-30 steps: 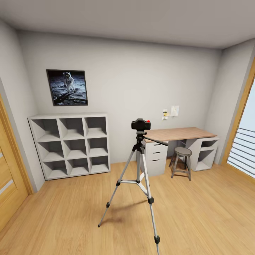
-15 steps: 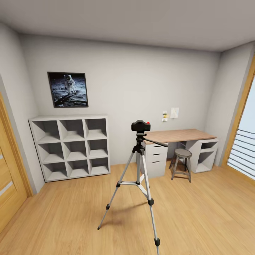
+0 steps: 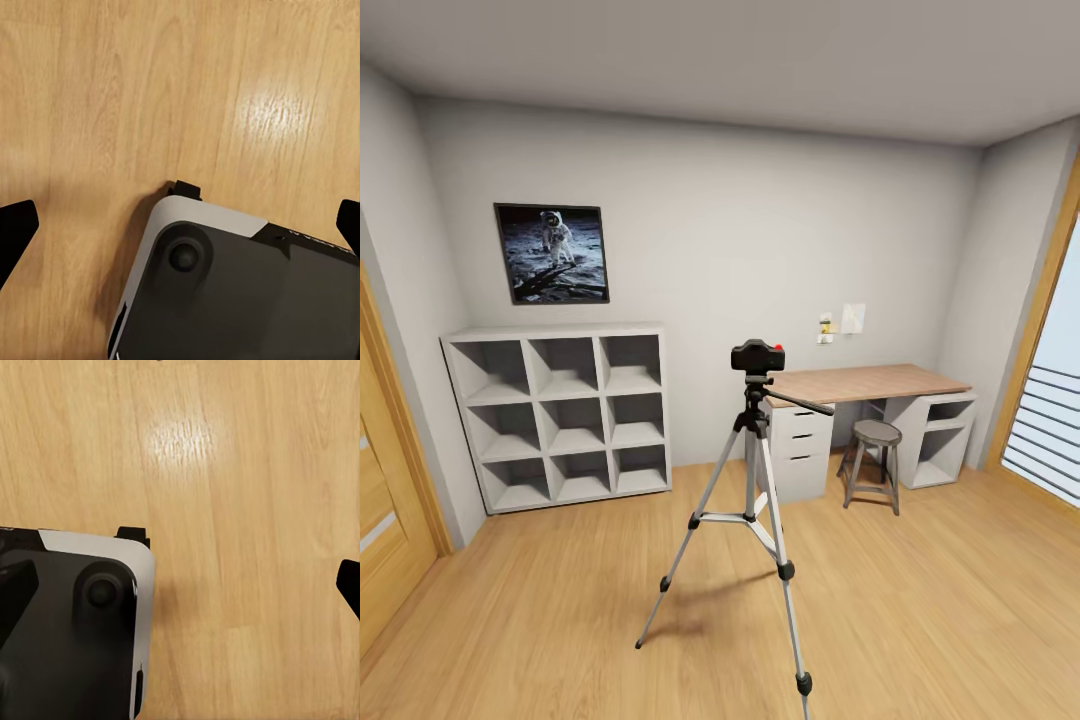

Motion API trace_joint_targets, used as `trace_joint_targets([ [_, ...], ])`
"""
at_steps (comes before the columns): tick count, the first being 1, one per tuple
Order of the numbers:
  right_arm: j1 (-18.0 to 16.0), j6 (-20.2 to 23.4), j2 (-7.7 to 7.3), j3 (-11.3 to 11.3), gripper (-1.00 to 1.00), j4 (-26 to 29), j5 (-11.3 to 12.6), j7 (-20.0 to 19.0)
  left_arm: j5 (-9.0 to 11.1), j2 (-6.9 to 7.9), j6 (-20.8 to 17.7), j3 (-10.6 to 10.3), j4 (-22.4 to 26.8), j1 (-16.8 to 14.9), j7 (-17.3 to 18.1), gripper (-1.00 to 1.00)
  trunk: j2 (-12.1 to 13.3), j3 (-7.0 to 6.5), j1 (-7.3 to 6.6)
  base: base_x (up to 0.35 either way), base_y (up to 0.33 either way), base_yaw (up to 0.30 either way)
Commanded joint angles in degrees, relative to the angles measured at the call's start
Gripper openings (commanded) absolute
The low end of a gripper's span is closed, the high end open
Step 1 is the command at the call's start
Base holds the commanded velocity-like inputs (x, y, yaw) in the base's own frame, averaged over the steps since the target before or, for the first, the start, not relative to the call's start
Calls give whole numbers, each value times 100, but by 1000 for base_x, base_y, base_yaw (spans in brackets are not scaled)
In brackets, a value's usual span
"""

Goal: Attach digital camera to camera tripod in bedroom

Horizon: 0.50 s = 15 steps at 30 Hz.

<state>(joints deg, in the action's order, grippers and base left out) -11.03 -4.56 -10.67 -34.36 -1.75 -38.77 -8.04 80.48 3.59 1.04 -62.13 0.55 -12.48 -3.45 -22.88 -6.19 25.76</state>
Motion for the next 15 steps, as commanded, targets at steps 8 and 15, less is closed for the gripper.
trace_joint_targets([
  [8,-5,-27,-5,-39,100,-18,-39,-5,38,1,10,-43,6,0,-24,100,-4,2,2,0,0,0],
  [15,-5,-31,-4,-36,100,-18,-43,-5,38,1,10,-44,6,0,-24,100,-4,2,2,0,0,0],
])
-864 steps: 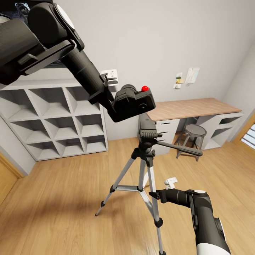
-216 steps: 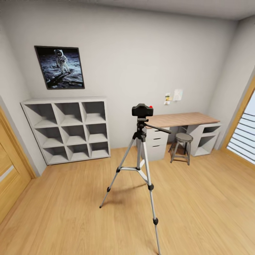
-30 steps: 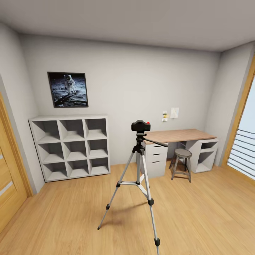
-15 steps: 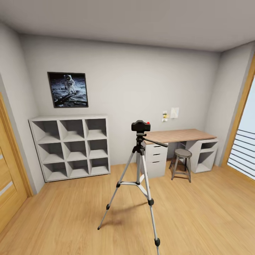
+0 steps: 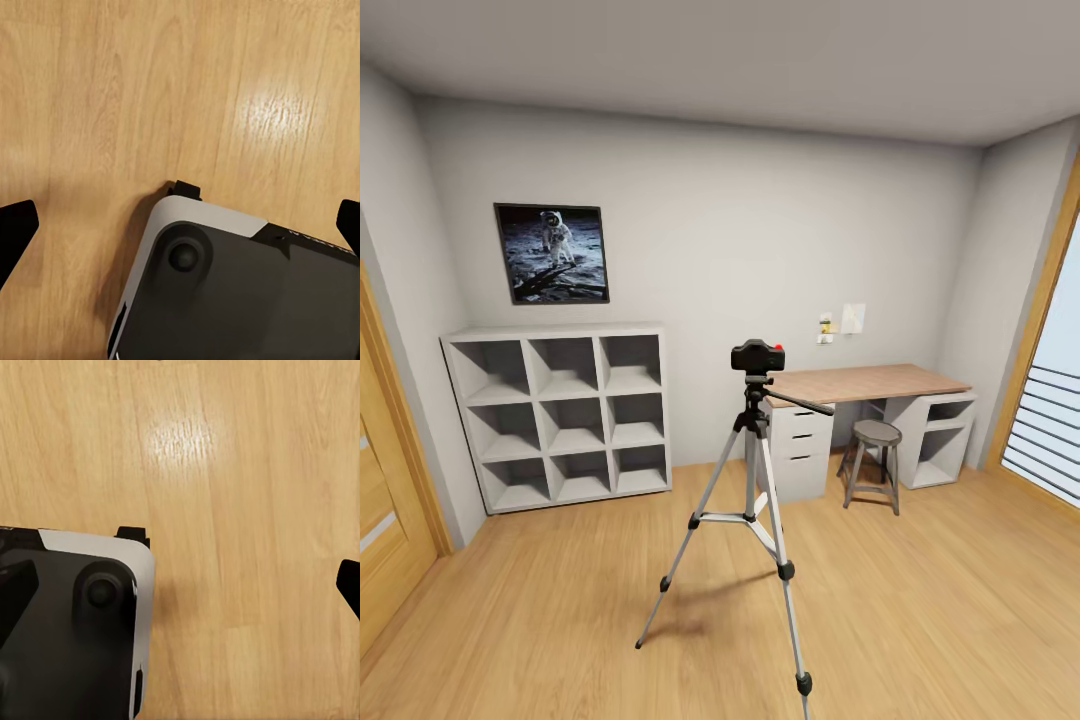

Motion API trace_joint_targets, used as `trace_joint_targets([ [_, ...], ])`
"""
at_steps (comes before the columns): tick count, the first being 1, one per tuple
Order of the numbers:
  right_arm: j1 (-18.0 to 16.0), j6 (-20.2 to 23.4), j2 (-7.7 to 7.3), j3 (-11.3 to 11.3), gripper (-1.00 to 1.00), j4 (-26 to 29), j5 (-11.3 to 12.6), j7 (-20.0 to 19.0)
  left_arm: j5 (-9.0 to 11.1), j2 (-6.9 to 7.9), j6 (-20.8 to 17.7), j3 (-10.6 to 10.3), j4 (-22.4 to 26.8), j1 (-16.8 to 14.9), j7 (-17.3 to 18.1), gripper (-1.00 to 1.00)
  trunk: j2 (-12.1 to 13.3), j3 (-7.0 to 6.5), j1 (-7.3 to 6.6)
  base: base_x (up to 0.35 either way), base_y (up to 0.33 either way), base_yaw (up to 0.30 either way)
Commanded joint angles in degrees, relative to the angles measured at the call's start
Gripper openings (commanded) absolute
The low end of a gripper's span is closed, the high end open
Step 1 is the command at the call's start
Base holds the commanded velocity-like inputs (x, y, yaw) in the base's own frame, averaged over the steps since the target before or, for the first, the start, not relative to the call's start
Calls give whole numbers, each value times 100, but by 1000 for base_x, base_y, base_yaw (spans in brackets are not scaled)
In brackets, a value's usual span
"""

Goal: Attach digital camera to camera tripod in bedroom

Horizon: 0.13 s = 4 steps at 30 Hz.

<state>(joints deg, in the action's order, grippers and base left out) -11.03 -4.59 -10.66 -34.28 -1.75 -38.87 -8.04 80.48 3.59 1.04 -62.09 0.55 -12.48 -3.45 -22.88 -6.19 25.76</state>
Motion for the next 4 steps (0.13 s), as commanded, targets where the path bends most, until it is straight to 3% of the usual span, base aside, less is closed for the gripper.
trace_joint_targets([
  [1,-5,-30,-6,-44,100,-18,-35,-5,38,1,10,-45,6,0,-24,100,-4,2,2,0,0,0],
  [4,-5,-31,-6,-44,100,-18,-37,-5,38,1,10,-43,6,0,-24,100,-4,2,2,0,0,0],
])
